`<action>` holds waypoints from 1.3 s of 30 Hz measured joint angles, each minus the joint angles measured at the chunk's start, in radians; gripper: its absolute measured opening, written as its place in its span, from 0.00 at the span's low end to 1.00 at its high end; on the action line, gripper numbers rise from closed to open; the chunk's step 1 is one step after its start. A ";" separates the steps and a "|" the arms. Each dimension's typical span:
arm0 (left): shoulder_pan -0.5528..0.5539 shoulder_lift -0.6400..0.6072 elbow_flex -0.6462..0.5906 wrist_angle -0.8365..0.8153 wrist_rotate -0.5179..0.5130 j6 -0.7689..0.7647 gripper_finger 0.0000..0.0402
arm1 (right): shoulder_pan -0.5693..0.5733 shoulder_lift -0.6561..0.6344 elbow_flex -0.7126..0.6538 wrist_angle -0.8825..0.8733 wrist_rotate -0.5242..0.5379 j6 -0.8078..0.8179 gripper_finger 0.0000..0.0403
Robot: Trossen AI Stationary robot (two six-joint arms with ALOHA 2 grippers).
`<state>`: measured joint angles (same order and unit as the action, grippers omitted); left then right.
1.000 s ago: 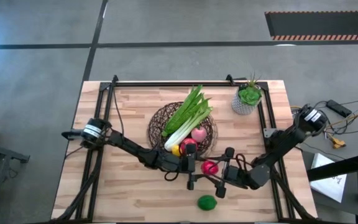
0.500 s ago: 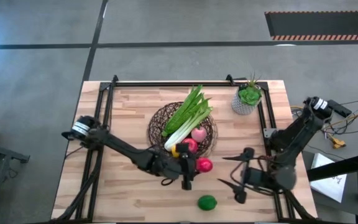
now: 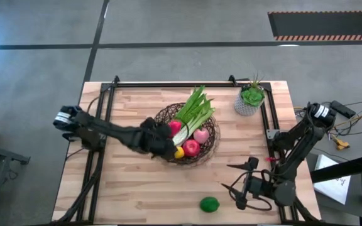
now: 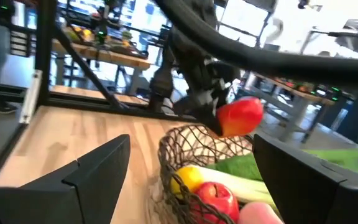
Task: Build produce basket
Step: Put the orange mango into the black mesh basket, then put the green lime into the black mesh basket
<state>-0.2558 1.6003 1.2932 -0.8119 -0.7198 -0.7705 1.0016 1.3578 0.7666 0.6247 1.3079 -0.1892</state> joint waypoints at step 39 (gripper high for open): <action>0.204 -0.179 -0.115 0.189 0.491 0.184 0.90 | 0.040 0.011 -0.002 -0.047 0.145 0.054 0.82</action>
<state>-0.0520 1.4213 1.1778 -0.6227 -0.2283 -0.5861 1.0415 1.3693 0.7650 0.5773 1.4527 -0.1348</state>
